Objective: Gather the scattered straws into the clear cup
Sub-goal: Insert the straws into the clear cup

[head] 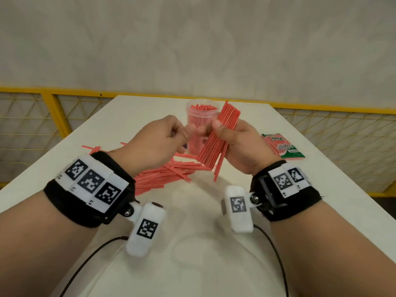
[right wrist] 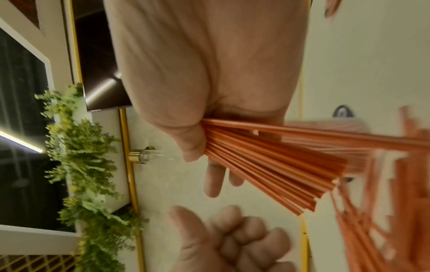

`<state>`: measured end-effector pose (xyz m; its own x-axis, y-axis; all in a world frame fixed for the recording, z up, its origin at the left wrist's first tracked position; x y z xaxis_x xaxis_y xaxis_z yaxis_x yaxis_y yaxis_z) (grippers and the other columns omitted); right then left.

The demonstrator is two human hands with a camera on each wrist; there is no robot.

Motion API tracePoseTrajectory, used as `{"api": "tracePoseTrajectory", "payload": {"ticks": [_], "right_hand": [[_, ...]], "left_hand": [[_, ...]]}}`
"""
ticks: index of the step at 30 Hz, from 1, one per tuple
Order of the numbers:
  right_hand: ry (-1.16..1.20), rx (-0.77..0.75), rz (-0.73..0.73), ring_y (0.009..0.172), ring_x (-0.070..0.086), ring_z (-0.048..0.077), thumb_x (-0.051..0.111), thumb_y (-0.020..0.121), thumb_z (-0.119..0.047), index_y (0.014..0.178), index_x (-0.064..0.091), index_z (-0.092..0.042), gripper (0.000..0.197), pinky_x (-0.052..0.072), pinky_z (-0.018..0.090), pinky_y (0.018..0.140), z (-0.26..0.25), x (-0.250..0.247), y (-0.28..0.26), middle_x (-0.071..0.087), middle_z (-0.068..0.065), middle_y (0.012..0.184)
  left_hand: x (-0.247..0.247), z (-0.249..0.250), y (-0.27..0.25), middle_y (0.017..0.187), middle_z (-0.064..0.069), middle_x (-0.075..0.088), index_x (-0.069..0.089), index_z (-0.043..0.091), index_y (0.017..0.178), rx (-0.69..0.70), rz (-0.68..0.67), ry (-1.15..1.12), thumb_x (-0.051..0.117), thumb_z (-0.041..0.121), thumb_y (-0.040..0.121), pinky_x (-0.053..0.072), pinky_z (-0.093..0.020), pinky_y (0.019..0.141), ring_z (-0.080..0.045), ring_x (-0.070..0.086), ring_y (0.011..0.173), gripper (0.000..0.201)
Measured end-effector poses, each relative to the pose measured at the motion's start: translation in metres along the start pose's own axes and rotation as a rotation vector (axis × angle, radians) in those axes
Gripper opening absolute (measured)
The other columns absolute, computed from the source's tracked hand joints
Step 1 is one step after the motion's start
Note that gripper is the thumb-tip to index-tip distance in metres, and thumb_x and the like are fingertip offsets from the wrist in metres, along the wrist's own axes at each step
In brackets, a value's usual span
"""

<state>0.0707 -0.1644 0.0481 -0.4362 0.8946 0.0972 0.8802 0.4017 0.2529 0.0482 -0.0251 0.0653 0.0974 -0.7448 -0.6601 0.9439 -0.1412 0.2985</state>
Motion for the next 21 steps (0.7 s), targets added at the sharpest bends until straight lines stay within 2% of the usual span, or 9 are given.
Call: {"api": "tracePoseTrajectory", "payload": {"ticks": [4, 6, 8, 10, 12, 14, 17, 20, 21], "right_hand": [[0.064, -0.042, -0.036, 0.092, 0.058, 0.034, 0.041, 0.102, -0.018, 0.103, 0.051, -0.010, 0.012, 0.052, 0.049, 0.079, -0.037, 0.013, 0.017, 0.070, 0.012, 0.098], [0.093, -0.037, -0.071, 0.082, 0.065, 0.032, 0.041, 0.102, -0.018, 0.109, 0.047, -0.007, 0.014, 0.055, 0.050, 0.078, -0.048, 0.022, 0.027, 0.072, 0.009, 0.095], [0.125, -0.027, -0.098, 0.072, 0.069, 0.027, 0.041, 0.102, -0.019, 0.110, 0.045, -0.008, 0.014, 0.059, 0.045, 0.069, -0.057, 0.029, 0.038, 0.072, 0.009, 0.092], [0.133, -0.013, -0.099, 0.070, 0.069, 0.026, 0.043, 0.102, -0.020, 0.107, 0.045, -0.008, 0.013, 0.059, 0.041, 0.064, -0.061, 0.031, 0.049, 0.073, 0.010, 0.091], [0.139, 0.008, -0.091, 0.069, 0.069, 0.025, 0.044, 0.102, -0.020, 0.106, 0.045, -0.007, 0.014, 0.058, 0.037, 0.062, -0.060, 0.031, 0.058, 0.073, 0.010, 0.090], [0.158, 0.032, -0.087, 0.062, 0.069, 0.022, 0.044, 0.102, -0.020, 0.109, 0.044, -0.007, 0.015, 0.056, 0.030, 0.054, -0.056, 0.029, 0.065, 0.073, 0.009, 0.088], [0.131, 0.051, -0.084, 0.059, 0.067, 0.025, 0.045, 0.101, -0.019, 0.116, 0.045, -0.005, 0.020, 0.050, 0.027, 0.044, -0.052, 0.023, 0.076, 0.073, 0.010, 0.089], [0.002, 0.056, -0.080, 0.080, 0.061, 0.035, 0.049, 0.099, -0.021, 0.104, 0.050, -0.005, 0.017, 0.048, 0.045, 0.063, -0.050, 0.013, 0.088, 0.073, 0.011, 0.092], [-0.038, 0.053, -0.072, 0.081, 0.062, 0.033, 0.052, 0.098, -0.021, 0.099, 0.054, -0.008, 0.014, 0.047, 0.042, 0.063, -0.049, 0.010, 0.091, 0.073, 0.010, 0.093]], "left_hand": [[0.007, 0.003, 0.021, 0.088, 0.007, 0.068, 0.063, 0.025, 0.097, -0.034, -0.234, 0.118, 0.044, 0.081, 0.062, 0.050, -0.032, 0.073, -0.012, 0.064, 0.082, 0.069], [0.017, 0.007, 0.030, 0.091, 0.004, 0.073, 0.067, 0.022, 0.095, -0.041, -0.378, -0.062, 0.052, 0.078, 0.063, 0.051, -0.031, 0.077, -0.014, 0.068, 0.084, 0.067], [0.025, 0.016, 0.035, 0.091, -0.005, 0.075, 0.073, 0.016, 0.085, -0.062, -0.483, -0.389, 0.064, 0.070, 0.062, 0.053, -0.031, 0.078, -0.019, 0.072, 0.084, 0.059], [0.026, 0.020, 0.044, 0.088, -0.008, 0.075, 0.075, 0.015, 0.080, -0.055, -0.513, -0.563, 0.072, 0.065, 0.059, 0.055, -0.028, 0.075, -0.019, 0.072, 0.083, 0.055], [0.030, 0.019, 0.052, 0.090, -0.011, 0.074, 0.072, 0.011, 0.088, -0.063, -0.530, -0.650, 0.075, 0.064, 0.060, 0.056, -0.027, 0.073, -0.022, 0.072, 0.086, 0.060], [0.036, 0.016, 0.058, 0.091, -0.015, 0.074, 0.066, 0.005, 0.095, -0.083, -0.566, -0.698, 0.070, 0.057, 0.071, 0.057, -0.036, 0.073, -0.026, 0.071, 0.086, 0.058], [0.040, 0.015, 0.063, 0.079, -0.009, 0.071, 0.063, 0.007, 0.090, -0.093, -0.587, -0.765, 0.061, 0.047, 0.080, 0.056, -0.041, 0.070, -0.025, 0.069, 0.073, 0.041], [0.040, 0.011, 0.070, 0.073, -0.006, 0.064, 0.061, 0.007, 0.090, -0.109, -0.565, -0.837, 0.058, 0.041, 0.082, 0.057, -0.040, 0.064, -0.023, 0.066, 0.064, 0.035], [0.040, 0.009, 0.071, 0.073, -0.005, 0.062, 0.061, 0.008, 0.091, -0.111, -0.548, -0.860, 0.058, 0.040, 0.082, 0.055, -0.037, 0.062, -0.022, 0.064, 0.061, 0.033]]}}
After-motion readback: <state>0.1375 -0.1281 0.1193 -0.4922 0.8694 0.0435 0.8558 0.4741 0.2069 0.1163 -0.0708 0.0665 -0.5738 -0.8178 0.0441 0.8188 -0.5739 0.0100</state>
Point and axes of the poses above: each hand's wrist, its own y-axis towards the middle knuckle, its own x-axis out of the palm, z = x × y, the point moved 9 cm from there along y, towards the middle knuckle
